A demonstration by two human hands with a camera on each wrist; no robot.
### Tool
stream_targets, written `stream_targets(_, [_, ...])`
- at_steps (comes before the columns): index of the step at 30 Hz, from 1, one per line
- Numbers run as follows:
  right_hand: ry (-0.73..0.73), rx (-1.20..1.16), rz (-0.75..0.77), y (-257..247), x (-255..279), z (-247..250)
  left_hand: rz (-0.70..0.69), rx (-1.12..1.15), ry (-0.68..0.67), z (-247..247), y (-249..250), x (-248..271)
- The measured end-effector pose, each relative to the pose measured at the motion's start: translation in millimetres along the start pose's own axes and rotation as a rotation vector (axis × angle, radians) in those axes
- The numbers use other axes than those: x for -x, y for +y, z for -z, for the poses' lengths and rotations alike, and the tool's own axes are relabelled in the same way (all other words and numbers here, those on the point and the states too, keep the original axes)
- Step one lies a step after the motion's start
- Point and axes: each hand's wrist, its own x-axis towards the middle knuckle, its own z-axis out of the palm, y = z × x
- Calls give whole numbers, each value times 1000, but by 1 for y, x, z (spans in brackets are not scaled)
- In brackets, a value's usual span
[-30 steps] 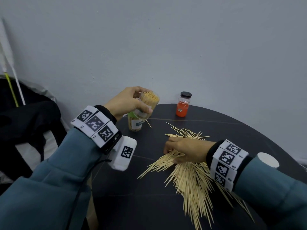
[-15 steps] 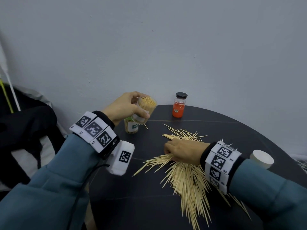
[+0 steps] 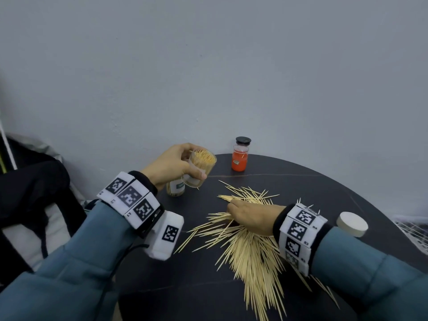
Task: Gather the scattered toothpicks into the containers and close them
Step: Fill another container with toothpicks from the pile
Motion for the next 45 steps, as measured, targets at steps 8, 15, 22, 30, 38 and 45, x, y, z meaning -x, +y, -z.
stream_targets(8, [105,-462,-208,22,1,4,-13,6,-9,-6,-3,-4])
stream_targets(15, [463,-1135,-120,22,10,28,-20,66,-109,-22,-1,3])
stream_targets(22, [905,-1655,126,11,10,82,-49,72,-242,-35,0,6])
stream_targets(30, [740,-1583,129,-20,4,65,-94,110,-243,-39,1,6])
stream_targets(38, [674,-1520,70,-17,9,51,-91,133,-255,-38,4,7])
stream_targets(45, [550,-1374,-51,-15,18,49,-74,107,-281,-42,4,8])
